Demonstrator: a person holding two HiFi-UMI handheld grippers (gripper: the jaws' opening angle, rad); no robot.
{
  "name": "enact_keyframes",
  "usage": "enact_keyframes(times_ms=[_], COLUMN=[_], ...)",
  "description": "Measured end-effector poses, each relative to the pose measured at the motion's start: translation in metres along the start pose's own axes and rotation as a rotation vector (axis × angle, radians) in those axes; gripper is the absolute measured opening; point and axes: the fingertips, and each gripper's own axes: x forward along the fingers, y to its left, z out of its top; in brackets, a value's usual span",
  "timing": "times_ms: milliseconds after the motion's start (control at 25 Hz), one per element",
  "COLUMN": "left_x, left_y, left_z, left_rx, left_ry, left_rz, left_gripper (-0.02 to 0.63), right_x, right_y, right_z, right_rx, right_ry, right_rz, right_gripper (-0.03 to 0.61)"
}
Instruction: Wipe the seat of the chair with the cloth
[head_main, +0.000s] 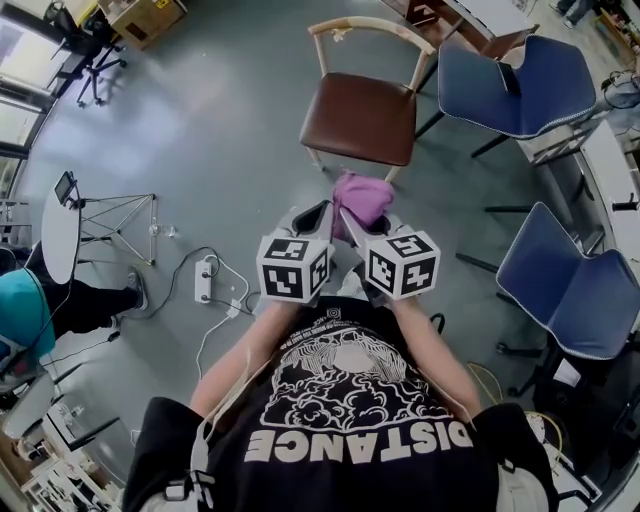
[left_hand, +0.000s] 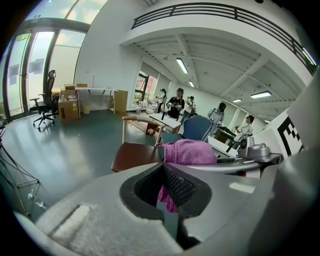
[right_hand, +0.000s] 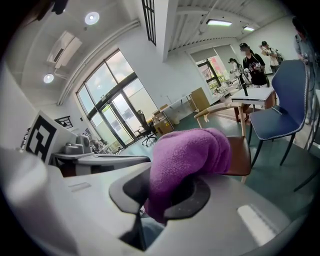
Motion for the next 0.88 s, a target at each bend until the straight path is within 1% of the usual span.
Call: enact_keyframes(times_ms=[200, 440, 880], left_x=[0.021, 0.058, 0.126], left_y=[0.018, 0.051, 0.146], left_z=[0.013, 0.038, 0.094], left_rx=[-0.015, -0.031, -0.085], left_ry=[-0.001, 0.020, 0.097], left_rz=[-0.014, -0.046, -0.135], left_gripper=[0.000, 0.000, 0.000], right_x=[0.023, 0.065, 0.176], right_y=[-0.009, -0.028, -0.055], right_z=[0.010, 0.035, 0.095], right_rx=[-0.012, 0.000, 0.040], right_ry=[0.018, 0.047, 0.115], right_rz=[-0.007, -0.038, -0.128], right_gripper=[0.064, 0.064, 0.064])
